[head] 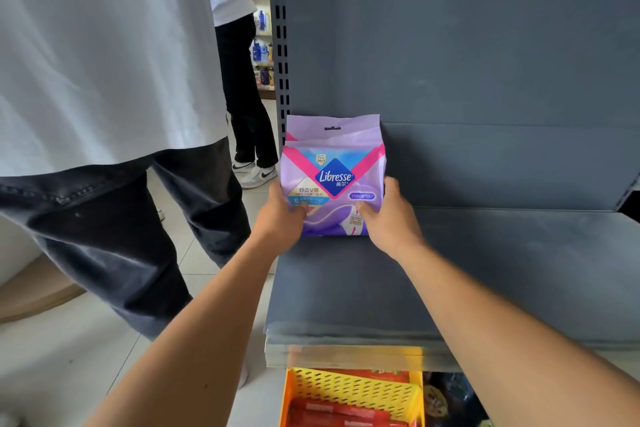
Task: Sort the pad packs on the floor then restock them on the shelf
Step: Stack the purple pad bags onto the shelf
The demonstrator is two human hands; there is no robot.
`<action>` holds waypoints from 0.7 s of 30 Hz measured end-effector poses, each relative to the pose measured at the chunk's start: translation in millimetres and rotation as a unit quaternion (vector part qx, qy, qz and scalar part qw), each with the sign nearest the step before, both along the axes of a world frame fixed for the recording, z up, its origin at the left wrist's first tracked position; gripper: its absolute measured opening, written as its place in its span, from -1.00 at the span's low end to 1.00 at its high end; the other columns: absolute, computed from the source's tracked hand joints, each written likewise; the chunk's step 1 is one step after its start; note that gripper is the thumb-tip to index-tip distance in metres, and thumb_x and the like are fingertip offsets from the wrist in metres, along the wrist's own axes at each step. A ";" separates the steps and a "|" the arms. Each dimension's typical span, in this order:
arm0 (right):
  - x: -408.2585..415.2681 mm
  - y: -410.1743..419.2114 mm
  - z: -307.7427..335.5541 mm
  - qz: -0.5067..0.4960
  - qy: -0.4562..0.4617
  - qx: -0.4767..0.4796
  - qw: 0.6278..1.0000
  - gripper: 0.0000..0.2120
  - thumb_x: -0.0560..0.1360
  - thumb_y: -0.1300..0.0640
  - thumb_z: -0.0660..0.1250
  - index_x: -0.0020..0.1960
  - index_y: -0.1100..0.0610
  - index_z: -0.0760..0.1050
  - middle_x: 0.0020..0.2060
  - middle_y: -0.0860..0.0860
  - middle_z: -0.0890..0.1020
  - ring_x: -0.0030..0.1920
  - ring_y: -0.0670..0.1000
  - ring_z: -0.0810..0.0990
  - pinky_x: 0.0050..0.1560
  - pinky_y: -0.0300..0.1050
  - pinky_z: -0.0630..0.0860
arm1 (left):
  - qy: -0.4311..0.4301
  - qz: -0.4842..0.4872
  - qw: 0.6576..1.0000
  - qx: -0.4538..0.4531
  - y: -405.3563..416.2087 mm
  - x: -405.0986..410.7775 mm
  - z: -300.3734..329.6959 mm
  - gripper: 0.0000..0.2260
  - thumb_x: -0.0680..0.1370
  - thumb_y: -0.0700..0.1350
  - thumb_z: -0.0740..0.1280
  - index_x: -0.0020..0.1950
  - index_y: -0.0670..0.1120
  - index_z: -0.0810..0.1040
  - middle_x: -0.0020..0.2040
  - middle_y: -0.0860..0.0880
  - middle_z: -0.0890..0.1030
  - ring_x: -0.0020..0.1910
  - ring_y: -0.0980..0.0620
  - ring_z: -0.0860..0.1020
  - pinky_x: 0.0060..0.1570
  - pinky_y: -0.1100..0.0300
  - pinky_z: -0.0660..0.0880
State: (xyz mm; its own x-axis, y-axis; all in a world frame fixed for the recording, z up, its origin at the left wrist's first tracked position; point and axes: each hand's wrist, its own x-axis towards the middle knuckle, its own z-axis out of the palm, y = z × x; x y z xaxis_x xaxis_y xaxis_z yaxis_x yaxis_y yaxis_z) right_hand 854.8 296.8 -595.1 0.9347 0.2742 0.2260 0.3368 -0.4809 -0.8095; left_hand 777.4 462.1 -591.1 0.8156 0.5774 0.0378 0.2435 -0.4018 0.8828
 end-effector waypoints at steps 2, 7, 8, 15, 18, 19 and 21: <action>0.1 -0.8 0.0 -0.001 0.003 -0.001 1.000 -0.66 0.54 0.02 0.36 0.22 0.01 0.28 0.17 -0.05 0.53 0.02 -0.10 0.51 -0.33 -0.33 0.45 | 0.012 -0.009 1.000 -0.003 -0.6 0.7 1.3 -0.69 0.62 -0.14 0.26 0.31 -0.04 0.24 0.14 -0.03 0.54 0.04 -0.05 0.59 -0.08 0.05 0.58; -2.9 -0.5 4.3 0.008 0.020 -0.023 0.999 -0.62 0.54 0.05 0.37 0.26 0.04 0.29 0.17 -0.02 0.54 0.01 -0.06 0.54 -0.26 -0.25 0.50 | 0.016 -0.018 0.999 -0.037 -4.0 1.5 3.1 -0.62 0.62 -0.17 0.27 0.37 -0.06 0.19 0.22 -0.05 0.52 0.06 -0.01 0.56 -0.06 0.09 0.58; -4.7 -1.1 6.7 0.005 0.017 -0.029 0.999 -0.62 0.54 0.06 0.37 0.27 0.06 0.29 0.16 -0.01 0.53 0.00 -0.05 0.53 -0.28 -0.26 0.47 | 0.004 -0.017 0.999 -0.048 -5.6 -0.9 4.5 -0.58 0.60 -0.17 0.30 0.38 -0.06 0.18 0.24 -0.05 0.51 0.05 0.01 0.55 -0.11 0.14 0.55; -41.4 -38.2 15.4 -0.002 -0.102 -0.224 0.969 -0.58 0.56 -0.02 0.29 0.35 0.09 0.28 0.27 0.12 0.44 0.21 0.17 0.49 0.02 0.03 0.51 | -0.054 0.041 0.979 0.190 -26.3 -50.3 11.1 -0.38 0.55 -0.11 0.32 0.54 -0.12 0.11 0.48 -0.14 0.20 0.44 -0.16 0.23 0.30 -0.02 0.31; -68.8 -67.6 25.1 0.014 -0.174 -0.307 0.936 -0.56 0.59 -0.06 0.22 0.40 0.09 0.30 0.33 0.07 0.40 0.28 0.14 0.43 0.08 0.05 0.50 | -0.033 -0.006 0.947 0.320 -47.9 -73.0 24.3 -0.49 0.57 -0.06 0.27 0.49 -0.08 0.22 0.44 -0.10 0.29 0.40 -0.14 0.26 0.26 -0.03 0.35; -78.2 -78.6 29.4 0.020 -0.190 -0.325 0.926 -0.56 0.60 -0.07 0.20 0.41 0.09 0.31 0.35 0.05 0.38 0.29 0.13 0.42 0.10 0.04 0.49 | -0.017 -0.024 0.936 0.352 -57.9 -79.8 30.6 -0.52 0.58 -0.04 0.25 0.48 -0.07 0.25 0.43 -0.09 0.31 0.39 -0.12 0.27 0.23 -0.03 0.38; -98.6 -100.9 38.9 0.024 -0.207 -0.346 0.915 -0.55 0.61 -0.07 0.17 0.44 0.08 0.30 0.38 0.02 0.37 0.30 0.11 0.41 0.13 0.02 0.46 | 0.001 -0.069 0.916 0.395 -82.9 -92.5 44.2 -0.57 0.59 -0.02 0.23 0.45 -0.05 0.30 0.40 -0.07 0.35 0.38 -0.11 0.30 0.18 -0.03 0.42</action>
State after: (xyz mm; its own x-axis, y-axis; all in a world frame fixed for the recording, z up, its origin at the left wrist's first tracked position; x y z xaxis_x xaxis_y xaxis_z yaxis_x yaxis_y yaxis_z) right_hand 756.1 195.9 -556.2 0.7917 0.5233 0.3151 0.5792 -0.8070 -0.1150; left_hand 684.9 379.2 -546.9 0.8791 0.2615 0.3984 0.1429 -0.9422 0.3031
